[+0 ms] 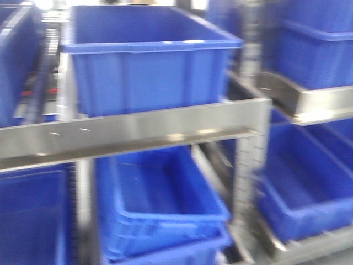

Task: Pick and sort blue part to right shelf
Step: 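Approach the shelf and hold both bottles above the blue bins, then lower both held bottles into the blue bins and open both grippers, then lift both open grippers up out of the bins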

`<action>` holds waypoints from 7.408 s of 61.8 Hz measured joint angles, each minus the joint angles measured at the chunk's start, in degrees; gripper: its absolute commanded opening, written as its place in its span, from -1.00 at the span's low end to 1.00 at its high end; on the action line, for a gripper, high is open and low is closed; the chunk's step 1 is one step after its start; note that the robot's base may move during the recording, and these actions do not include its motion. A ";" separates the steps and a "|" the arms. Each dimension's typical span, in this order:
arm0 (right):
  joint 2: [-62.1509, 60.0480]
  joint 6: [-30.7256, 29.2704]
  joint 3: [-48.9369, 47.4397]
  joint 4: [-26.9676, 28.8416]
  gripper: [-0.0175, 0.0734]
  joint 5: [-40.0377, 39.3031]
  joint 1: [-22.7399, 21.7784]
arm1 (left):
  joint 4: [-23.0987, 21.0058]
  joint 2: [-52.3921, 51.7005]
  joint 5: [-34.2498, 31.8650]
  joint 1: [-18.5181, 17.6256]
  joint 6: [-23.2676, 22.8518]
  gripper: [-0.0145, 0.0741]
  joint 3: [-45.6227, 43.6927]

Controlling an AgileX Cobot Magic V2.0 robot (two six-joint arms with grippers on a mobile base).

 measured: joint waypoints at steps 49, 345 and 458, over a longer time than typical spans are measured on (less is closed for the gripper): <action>0.00 0.00 0.00 0.00 0.30 0.00 0.00 | 0.00 0.00 0.00 0.00 0.00 0.20 0.00; 60.19 -0.98 -28.57 7.95 -0.49 -10.62 1.42 | -6.51 40.71 -7.44 7.39 0.09 -0.37 -22.29; 9.58 -2.29 7.97 7.21 -0.49 -15.83 0.78 | -7.41 0.00 -11.06 10.00 0.09 -0.37 9.51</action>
